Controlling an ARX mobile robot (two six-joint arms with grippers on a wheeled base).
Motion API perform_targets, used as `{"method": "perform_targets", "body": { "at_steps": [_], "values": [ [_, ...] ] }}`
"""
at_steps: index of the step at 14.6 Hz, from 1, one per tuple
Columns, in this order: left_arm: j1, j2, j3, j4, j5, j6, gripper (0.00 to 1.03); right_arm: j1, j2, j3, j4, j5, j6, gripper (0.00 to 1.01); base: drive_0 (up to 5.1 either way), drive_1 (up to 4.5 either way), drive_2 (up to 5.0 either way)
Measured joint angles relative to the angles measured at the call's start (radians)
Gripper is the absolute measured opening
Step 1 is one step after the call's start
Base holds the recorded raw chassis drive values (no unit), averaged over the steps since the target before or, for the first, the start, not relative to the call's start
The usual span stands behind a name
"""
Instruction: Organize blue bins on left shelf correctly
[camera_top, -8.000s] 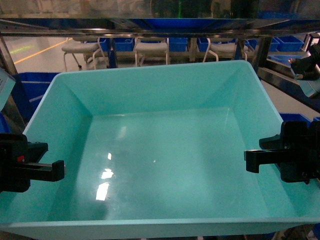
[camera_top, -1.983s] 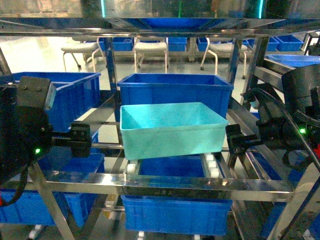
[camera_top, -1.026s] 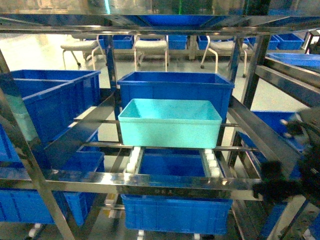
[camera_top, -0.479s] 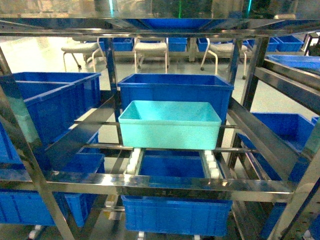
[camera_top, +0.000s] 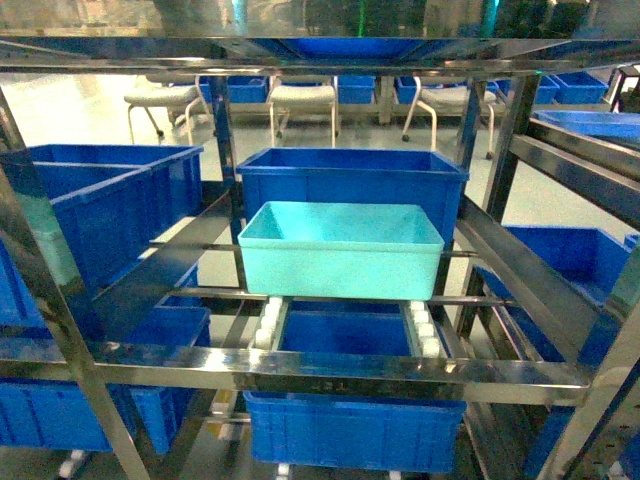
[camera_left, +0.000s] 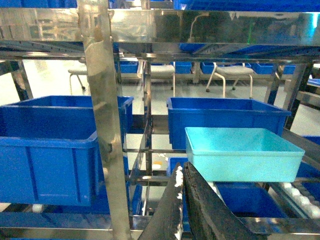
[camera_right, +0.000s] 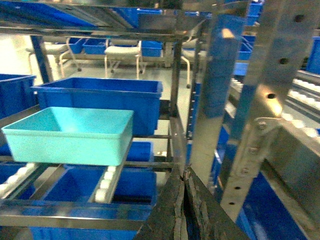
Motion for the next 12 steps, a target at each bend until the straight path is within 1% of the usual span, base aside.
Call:
{"method": "perform_targets", "body": {
  "at_steps": [1,2,3,4,5,8,12],
  "values": [
    [0.0,-0.08,0.0,-0.076,0.0,0.0,0.02,-0.019,-0.073,-0.012,-0.05,0.001,0.0,0.02,0.0,0.0,0.0],
    [0.0,-0.165,0.0,-0.165,0.001,0.0,0.02,-0.017,-0.144,-0.026,-0.11,-0.004,0.0,0.02,0.0,0.0,0.0],
    [-0.001,-0.238,0.0,-0.233,0.0,0.0,0.02,-0.017,-0.237,-0.032,-0.222,-0.006,0.0,0.02,0.0,0.0,0.0],
    [-0.001,-0.332,0.008,-0.362,0.0,0.0,0.02,-0.017,-0.348,-0.032,-0.323,-0.006,0.0,0.02,0.0,0.0,0.0],
    [-0.001,-0.415,0.008,-0.438,0.0,0.0,0.02,-0.017,-0.452,-0.033,-0.401,-0.007,0.0,0.02,0.0,0.0,0.0],
    [-0.001,-0.538,0.008,-0.562,0.0,0.0,0.02,-0.017,-0.631,-0.041,-0.562,-0.006,0.0,0.02,0.0,0.0,0.0],
    [-0.001,-0.655,0.008,-0.673,0.0,0.0,0.02,-0.017,-0.816,-0.042,-0.736,-0.006,0.0,0.02,0.0,0.0,0.0]
  ]
}}
